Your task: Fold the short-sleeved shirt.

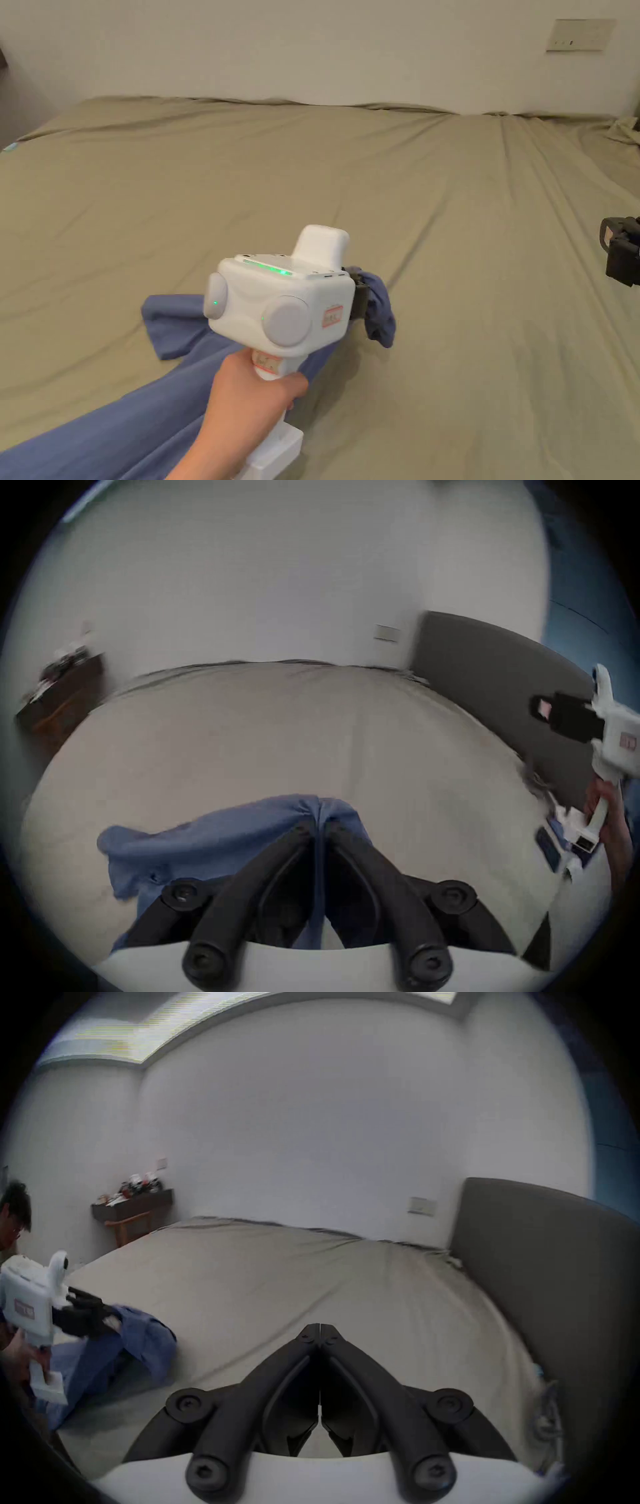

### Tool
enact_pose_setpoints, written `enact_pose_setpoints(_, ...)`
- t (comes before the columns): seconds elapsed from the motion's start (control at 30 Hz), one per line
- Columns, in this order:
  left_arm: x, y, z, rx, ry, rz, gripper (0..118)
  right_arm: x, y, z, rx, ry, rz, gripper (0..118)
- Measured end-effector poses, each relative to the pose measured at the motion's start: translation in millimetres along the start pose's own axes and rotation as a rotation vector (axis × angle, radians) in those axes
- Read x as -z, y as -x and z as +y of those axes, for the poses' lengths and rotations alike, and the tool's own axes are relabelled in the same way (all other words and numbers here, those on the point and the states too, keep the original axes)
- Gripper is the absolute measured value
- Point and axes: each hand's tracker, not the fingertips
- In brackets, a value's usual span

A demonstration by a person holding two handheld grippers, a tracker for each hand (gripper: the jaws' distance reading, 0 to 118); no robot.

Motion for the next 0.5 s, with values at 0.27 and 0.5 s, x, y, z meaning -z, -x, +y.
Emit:
enact_pose_setpoints(0.27, 77, -221, -11, 0.223, 0.120, -0.438, 2, -94, -132, -25, 0.018, 0.038, -0.311, 3)
enact_pose_setpoints(0.5, 98, -307, -76, 0.408, 0.297, -0.533, 2, -121, -172, -58, 0.092, 0.071, -0.391, 3)
